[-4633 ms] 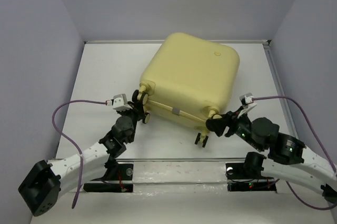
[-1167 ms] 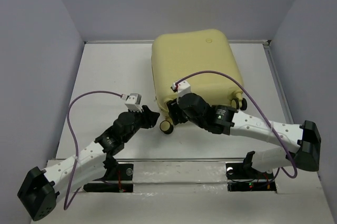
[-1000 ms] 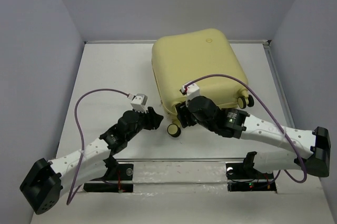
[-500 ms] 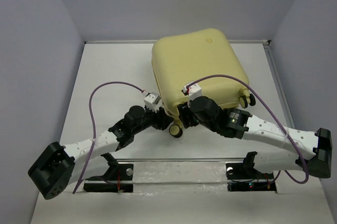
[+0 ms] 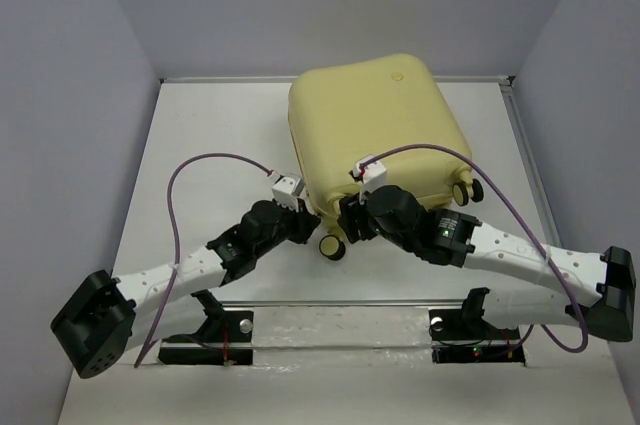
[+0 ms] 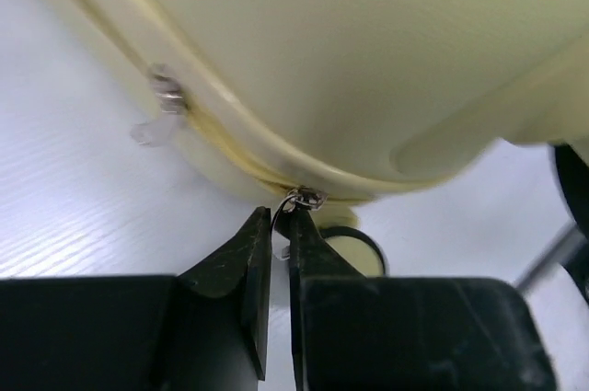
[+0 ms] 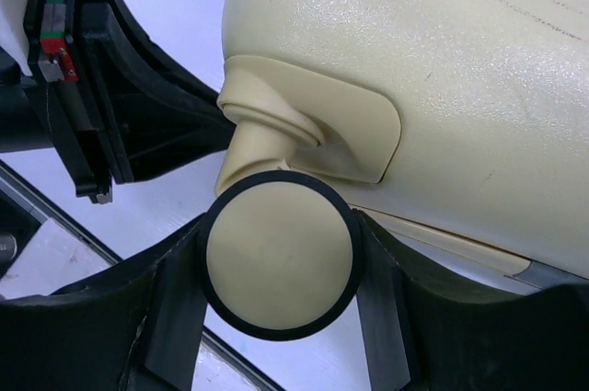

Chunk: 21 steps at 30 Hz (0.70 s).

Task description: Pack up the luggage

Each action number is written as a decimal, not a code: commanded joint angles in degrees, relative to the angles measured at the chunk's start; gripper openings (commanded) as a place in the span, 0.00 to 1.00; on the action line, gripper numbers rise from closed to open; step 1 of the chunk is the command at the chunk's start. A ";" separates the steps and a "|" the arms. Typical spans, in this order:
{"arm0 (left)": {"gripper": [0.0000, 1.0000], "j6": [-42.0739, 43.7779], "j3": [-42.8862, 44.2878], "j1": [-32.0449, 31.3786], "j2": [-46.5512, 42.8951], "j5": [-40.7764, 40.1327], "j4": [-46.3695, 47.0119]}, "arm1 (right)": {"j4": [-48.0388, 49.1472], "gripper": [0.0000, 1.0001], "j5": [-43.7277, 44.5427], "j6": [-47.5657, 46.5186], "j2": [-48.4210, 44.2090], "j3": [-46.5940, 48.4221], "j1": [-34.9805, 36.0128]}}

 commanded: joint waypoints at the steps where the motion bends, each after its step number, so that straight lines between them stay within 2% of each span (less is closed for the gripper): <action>1: 0.06 0.12 4.90 2.66 -4.26 -28.17 -8.78 | 4.17 0.07 -0.33 0.92 -4.87 -1.49 -0.20; 3: 0.06 -1.55 5.61 6.67 -3.74 -30.68 -11.61 | 3.39 0.07 -1.20 1.45 -5.93 -2.90 -0.20; 8: 0.06 -5.24 8.68 16.52 3.28 -28.58 -12.14 | 1.27 0.07 0.55 2.42 -7.60 -4.04 -0.20; 10: 0.06 -6.39 9.39 18.56 6.36 -23.60 -9.08 | 1.27 0.07 -0.41 2.24 -8.13 -4.22 -0.20; 12: 0.06 -9.27 9.31 19.19 5.68 -21.28 -5.81 | 1.88 0.07 -4.00 1.28 -7.60 -3.87 -0.20; 13: 0.11 -10.33 8.52 19.19 4.36 -19.28 -5.37 | 3.36 0.07 -5.32 1.10 -6.47 -3.78 -0.20; 14: 0.37 -11.30 7.73 19.19 0.17 -18.47 -4.59 | 4.34 0.07 -8.30 0.67 -5.67 -3.87 -0.20; 15: 0.50 -12.09 6.85 19.19 0.13 -18.12 -4.58 | 5.65 0.07 -9.72 0.40 -4.80 -3.87 -0.20; 16: 0.62 -13.32 5.28 19.19 -5.79 -17.50 -5.10 | 8.10 0.07 -10.78 0.31 -2.44 -3.43 0.32; 17: 0.82 -14.03 4.83 19.19 -9.50 -17.41 -7.54 | 9.60 0.07 -12.79 0.22 -0.93 -3.08 1.03; 18: 0.82 -14.47 4.56 19.19 -13.11 -17.24 -8.96 | 11.27 0.07 -13.94 0.22 0.65 -2.56 1.03; 19: 0.92 -14.91 4.47 19.10 -20.97 -16.97 -10.71 | 14.42 0.07 -14.99 0.05 2.40 -1.77 2.08; 21: 0.97 -15.53 5.96 19.10 -31.62 -17.58 -16.25 | 17.08 0.07 -17.02 -0.48 8.81 2.70 4.45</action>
